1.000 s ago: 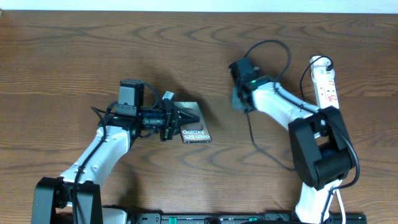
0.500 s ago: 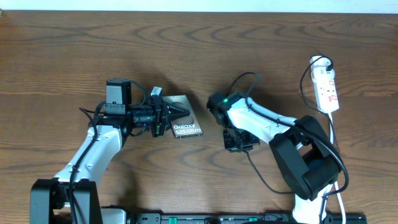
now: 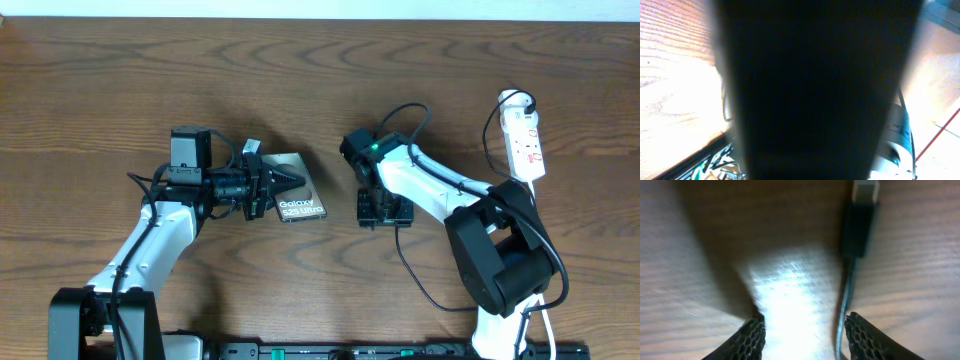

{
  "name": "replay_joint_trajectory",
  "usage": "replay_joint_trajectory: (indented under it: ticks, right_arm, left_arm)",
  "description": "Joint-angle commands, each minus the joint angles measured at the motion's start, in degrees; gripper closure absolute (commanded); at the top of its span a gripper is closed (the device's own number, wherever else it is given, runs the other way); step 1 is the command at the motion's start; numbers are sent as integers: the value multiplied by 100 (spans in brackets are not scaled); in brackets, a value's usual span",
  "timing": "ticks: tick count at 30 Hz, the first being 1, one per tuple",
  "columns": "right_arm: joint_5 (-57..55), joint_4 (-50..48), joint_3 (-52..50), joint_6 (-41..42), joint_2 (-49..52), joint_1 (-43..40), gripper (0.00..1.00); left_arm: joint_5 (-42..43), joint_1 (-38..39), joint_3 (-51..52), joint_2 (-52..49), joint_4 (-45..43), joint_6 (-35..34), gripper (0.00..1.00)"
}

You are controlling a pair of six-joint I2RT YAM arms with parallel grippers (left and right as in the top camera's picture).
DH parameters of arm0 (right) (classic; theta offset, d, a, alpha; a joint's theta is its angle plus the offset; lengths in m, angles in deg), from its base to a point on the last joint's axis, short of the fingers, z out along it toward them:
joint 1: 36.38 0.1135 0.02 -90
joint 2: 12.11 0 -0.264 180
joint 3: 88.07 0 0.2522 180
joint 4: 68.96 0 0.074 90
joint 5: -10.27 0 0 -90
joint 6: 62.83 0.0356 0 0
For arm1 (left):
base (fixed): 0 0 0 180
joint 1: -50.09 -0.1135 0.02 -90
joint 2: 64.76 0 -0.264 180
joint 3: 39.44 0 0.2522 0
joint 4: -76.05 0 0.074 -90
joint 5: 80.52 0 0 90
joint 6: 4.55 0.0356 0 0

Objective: Plug charger to phone and switch on socket
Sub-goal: 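Pull the cable toward the table center with the right gripper, then grip the USB-C plug end pointing up in the right gripper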

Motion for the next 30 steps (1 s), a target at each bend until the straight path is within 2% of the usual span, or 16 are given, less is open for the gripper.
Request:
replay_joint_trajectory:
  ticks: [1, 8, 16, 24, 30]
  right_arm:
    - [-61, -363, -129, 291, 369, -55, 48]
    - [-568, -549, -133, 293, 372, -55, 48]
    - [-1370, -695, -138, 289, 372, -59, 43]
    - [-1241, -922, -203, 291, 372, -52, 48]
    - [-977, -1329, -651, 291, 376, -55, 53]
  left_arm:
    - [190, -28, -46, 33, -44, 120, 92]
    - [297, -28, -46, 33, -44, 120, 92]
    - [293, -28, -46, 33, -44, 122, 93]
    - [293, -28, -46, 33, -44, 122, 92]
    - [295, -28, -46, 33, -44, 120, 92]
